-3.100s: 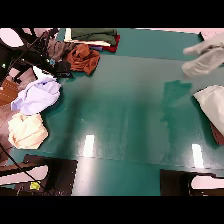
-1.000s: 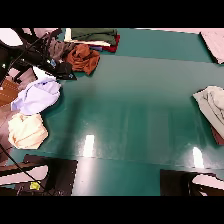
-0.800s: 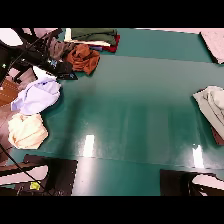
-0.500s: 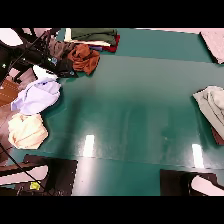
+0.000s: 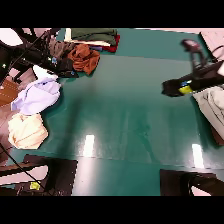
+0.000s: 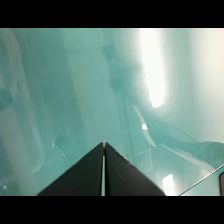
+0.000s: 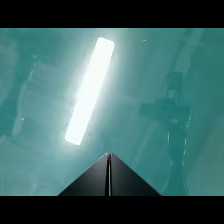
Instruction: Fold the shirts.
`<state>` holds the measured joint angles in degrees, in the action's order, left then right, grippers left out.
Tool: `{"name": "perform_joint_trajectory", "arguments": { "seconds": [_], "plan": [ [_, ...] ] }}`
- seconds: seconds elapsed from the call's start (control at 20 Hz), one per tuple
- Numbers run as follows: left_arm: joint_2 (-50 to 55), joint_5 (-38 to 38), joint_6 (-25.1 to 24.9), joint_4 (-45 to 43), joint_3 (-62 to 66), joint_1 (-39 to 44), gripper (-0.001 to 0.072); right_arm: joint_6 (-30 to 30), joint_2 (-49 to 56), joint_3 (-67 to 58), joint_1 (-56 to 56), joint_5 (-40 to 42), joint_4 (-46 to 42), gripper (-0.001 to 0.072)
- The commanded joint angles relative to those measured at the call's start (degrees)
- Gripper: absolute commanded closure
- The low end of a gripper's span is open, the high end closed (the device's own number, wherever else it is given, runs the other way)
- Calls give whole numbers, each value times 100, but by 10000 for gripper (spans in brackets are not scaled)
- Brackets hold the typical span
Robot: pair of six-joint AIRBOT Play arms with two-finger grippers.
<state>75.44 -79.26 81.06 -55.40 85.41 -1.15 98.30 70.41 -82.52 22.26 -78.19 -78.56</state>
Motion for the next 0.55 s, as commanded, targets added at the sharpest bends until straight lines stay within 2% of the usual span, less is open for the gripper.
{"name": "perform_joint_trajectory", "arguments": {
  "seconds": [0.0, 0.2, 0.5],
  "plan": [
    [-2, 79, 0, 15, 2, -2, 680, 24, 260, 144, 627, 278, -149, 689],
    [-2, 87, -2, 15, 2, -2, 679, 24, 280, 144, 629, 498, -57, 689],
    [-2, 87, 0, 15, 2, -2, 679, 24, 280, 144, 505, 393, -55, 689]
  ]
}}
